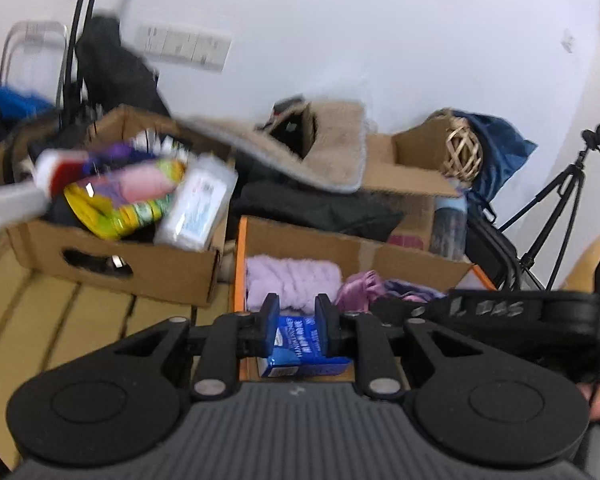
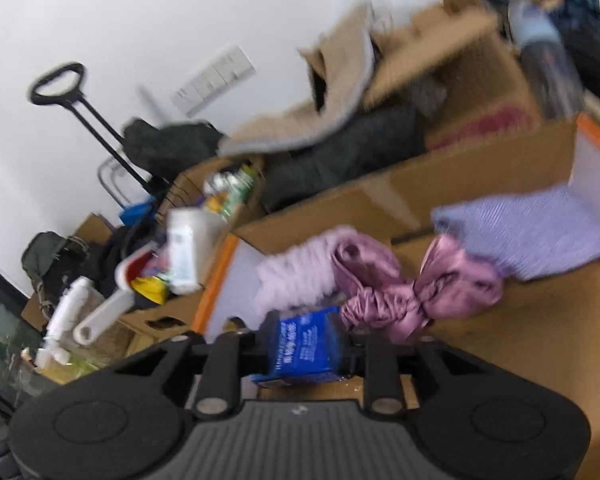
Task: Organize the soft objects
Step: 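Carry the blue soap box into the red-rimmed box and open the left tool, then grasp the white plush sheep with the left tool while the right tool grasps the yellow plush dog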
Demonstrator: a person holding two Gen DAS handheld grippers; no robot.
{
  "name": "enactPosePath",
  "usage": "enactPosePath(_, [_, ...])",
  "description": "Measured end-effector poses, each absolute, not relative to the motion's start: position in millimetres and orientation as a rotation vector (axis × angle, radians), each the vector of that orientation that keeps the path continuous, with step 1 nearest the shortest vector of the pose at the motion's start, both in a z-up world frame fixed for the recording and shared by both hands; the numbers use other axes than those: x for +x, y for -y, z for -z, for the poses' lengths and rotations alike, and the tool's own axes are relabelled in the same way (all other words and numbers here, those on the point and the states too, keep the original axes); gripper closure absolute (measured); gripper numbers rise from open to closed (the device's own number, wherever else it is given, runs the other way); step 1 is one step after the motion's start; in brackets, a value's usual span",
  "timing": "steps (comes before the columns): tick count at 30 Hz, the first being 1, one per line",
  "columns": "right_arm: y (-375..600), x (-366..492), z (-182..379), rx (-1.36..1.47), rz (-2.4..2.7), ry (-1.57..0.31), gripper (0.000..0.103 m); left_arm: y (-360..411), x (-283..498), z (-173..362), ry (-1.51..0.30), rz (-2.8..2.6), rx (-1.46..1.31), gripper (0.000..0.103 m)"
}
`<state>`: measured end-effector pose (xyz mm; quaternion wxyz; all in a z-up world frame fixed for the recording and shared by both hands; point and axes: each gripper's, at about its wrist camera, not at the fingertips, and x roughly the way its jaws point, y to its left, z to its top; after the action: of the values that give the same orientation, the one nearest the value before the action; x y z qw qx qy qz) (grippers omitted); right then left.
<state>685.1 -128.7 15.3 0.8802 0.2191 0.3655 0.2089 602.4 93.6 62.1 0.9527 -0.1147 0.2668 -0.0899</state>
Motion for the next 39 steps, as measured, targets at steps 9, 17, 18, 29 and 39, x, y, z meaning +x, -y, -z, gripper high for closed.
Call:
enactPosePath(9, [192,545,-81,0.256,-0.553,-0.585,0.04,-73,443,-94,-0.306,0.191,-0.072,0.064])
enactPosePath(17, [231,379,-64,0.006,-0.408,-0.385,0.023,-33,292,-52,-0.208,0.114,-0.017,0.024])
enactPosePath(18, [234,362,-57,-0.001,-0.403,-0.38,0.023,-30,278,-48,-0.205,0.115,-0.009,0.021])
enactPosePath(29, [256,221,5,0.06,-0.345,-0.409,0.015,5,193,-21,-0.288,0.155,0.004,0.003])
enactPosePath(39, [272,203,12,0.086,-0.29,-0.4,0.015,14,201,-19,-0.308,0.148,0.002,0.003])
